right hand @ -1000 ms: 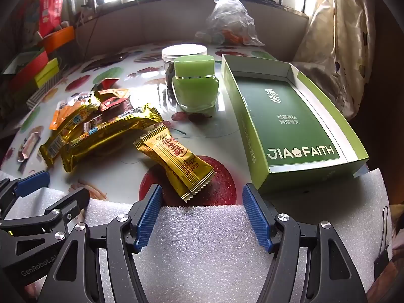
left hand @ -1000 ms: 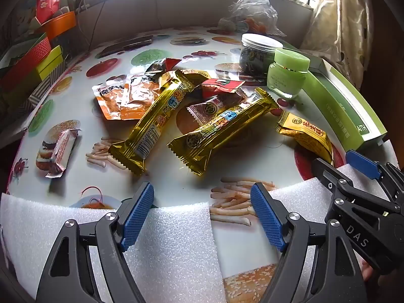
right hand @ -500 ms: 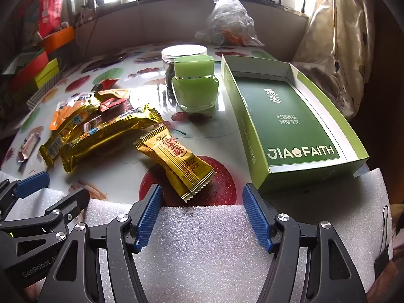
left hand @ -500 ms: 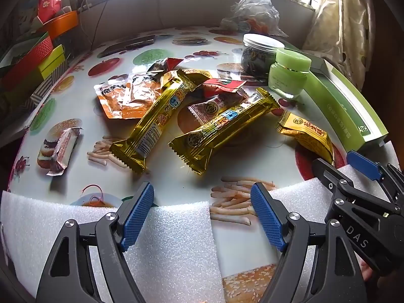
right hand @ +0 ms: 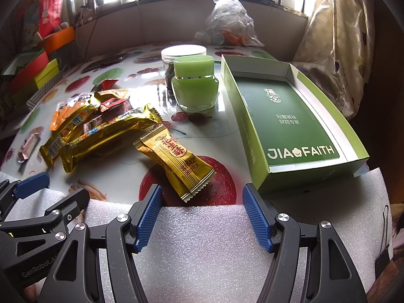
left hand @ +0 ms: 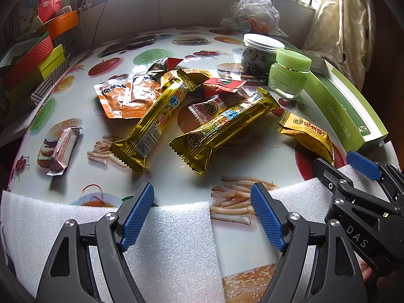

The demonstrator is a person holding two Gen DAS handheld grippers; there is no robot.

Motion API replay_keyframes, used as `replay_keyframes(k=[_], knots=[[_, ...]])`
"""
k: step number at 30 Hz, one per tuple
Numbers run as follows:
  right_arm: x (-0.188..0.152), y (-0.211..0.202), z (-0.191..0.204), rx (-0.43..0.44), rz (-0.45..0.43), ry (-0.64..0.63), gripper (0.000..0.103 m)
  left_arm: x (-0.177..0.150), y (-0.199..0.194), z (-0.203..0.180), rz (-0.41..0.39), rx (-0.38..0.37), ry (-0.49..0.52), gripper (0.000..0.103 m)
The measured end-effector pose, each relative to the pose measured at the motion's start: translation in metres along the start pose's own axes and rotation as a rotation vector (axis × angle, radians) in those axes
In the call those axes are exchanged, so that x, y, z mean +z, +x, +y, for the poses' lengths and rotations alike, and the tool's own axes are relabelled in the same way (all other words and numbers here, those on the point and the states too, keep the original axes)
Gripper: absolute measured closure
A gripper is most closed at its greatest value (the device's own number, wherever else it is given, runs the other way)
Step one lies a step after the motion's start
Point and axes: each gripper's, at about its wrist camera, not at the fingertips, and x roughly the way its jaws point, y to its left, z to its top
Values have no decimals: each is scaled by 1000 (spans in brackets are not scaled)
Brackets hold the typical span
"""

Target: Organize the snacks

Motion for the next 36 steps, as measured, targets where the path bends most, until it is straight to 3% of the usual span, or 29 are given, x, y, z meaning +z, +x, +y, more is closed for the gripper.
replay_keyframes(k=[36], knots=[[-1,3,2,9,4,-2,37,3,0,-1,12,-6,7,24]])
